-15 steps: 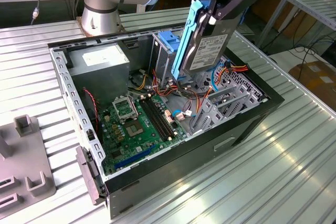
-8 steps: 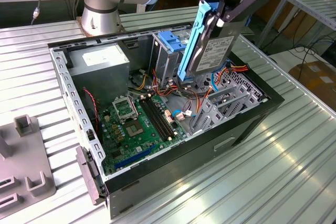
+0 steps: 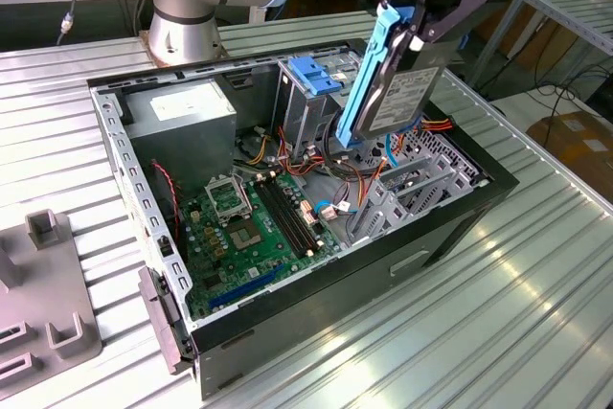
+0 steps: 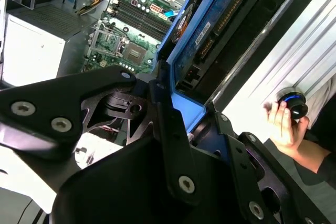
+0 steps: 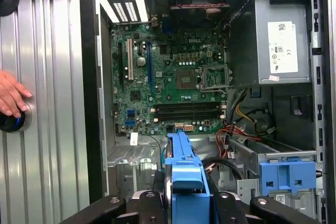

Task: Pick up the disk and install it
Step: 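Insert the disk into the insertion slot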

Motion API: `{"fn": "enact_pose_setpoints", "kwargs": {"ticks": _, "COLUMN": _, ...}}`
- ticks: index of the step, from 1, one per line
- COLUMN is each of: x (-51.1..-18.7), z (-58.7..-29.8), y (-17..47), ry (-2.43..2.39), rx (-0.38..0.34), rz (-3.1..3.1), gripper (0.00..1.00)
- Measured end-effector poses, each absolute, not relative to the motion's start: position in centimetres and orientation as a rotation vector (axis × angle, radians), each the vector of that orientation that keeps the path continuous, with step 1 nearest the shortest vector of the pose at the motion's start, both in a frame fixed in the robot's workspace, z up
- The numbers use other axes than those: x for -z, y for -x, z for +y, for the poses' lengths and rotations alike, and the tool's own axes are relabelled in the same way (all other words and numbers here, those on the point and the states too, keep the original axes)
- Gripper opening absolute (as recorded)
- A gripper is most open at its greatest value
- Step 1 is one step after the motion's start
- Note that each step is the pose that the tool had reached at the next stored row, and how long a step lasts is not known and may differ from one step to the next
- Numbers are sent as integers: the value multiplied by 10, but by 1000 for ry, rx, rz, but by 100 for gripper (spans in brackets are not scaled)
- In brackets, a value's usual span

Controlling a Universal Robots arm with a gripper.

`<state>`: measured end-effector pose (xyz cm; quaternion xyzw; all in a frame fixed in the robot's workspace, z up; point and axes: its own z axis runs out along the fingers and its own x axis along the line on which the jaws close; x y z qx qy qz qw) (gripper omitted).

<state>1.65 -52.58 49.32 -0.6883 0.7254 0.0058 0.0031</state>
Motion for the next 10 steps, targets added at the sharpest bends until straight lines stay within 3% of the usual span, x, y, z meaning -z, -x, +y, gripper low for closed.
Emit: {"fn": "enact_pose_setpoints", "kwargs": {"ticks": 10, "x": -492, "z": -538, "y": -22, "ry": 2158, "rx": -14, "rz": 2274, "gripper": 37}}
